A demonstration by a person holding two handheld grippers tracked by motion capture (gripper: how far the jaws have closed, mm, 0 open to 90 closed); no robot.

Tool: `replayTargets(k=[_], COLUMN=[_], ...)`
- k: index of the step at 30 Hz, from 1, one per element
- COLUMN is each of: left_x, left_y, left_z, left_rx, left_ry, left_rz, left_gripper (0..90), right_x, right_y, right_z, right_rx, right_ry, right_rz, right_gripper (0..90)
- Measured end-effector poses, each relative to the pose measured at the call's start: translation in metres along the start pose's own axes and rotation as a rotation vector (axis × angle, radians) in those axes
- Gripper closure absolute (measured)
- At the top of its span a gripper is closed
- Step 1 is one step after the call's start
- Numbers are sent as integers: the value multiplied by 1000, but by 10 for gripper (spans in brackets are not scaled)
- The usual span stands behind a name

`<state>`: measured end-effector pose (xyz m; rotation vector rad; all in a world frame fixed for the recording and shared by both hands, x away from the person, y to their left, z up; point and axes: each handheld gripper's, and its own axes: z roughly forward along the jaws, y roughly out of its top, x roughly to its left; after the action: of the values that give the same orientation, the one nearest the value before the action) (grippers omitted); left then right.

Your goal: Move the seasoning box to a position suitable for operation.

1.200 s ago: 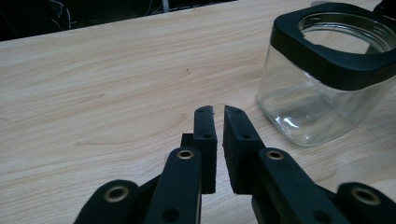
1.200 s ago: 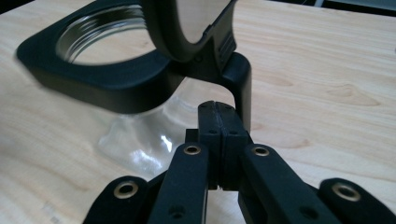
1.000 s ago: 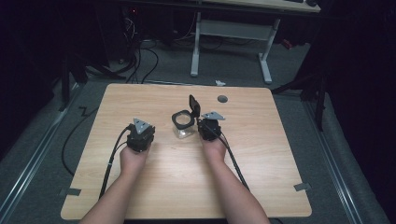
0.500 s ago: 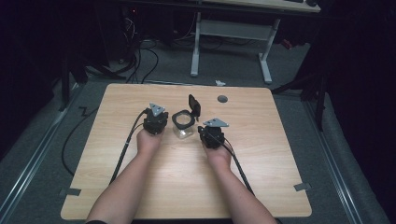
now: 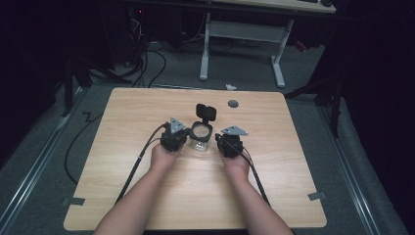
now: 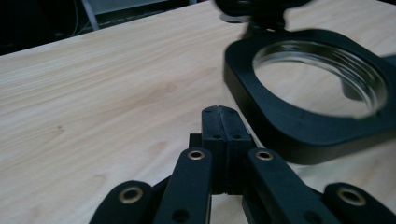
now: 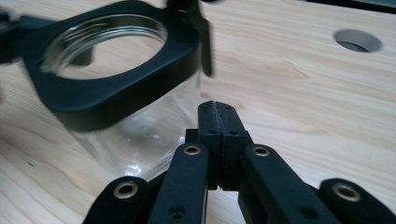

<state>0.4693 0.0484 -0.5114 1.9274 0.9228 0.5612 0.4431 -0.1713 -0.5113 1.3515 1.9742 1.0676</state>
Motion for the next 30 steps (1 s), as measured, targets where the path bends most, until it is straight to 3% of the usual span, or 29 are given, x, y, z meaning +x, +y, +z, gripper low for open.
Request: replayTargets(k=[2, 5, 12, 15, 19, 30], left_x=[-2, 2, -3, -12, -20, -45], left_y=[0, -1, 2, 2, 0, -13], left_z=[0, 9, 13, 13, 9, -17], left_rx=[-1, 12, 8, 15, 17, 28], left_ry=[5, 24, -3, -4, -8, 2], left_rz=[-4, -59, -67, -55, -72, -60], left_gripper=[900, 900, 900, 900, 900, 900], right_x=[-3, -11, -11, -8, -11, -9], right_y=[-2, -4, 1, 1, -1, -13], right_z=[-1, -4, 5, 5, 2, -14], right_rx=[4, 13, 24, 21, 21, 15], right_ry=[-4, -9, 19, 22, 26, 40], right_rz=[5, 13, 12, 0, -6, -30], right_gripper=[900, 900, 900, 900, 900, 900])
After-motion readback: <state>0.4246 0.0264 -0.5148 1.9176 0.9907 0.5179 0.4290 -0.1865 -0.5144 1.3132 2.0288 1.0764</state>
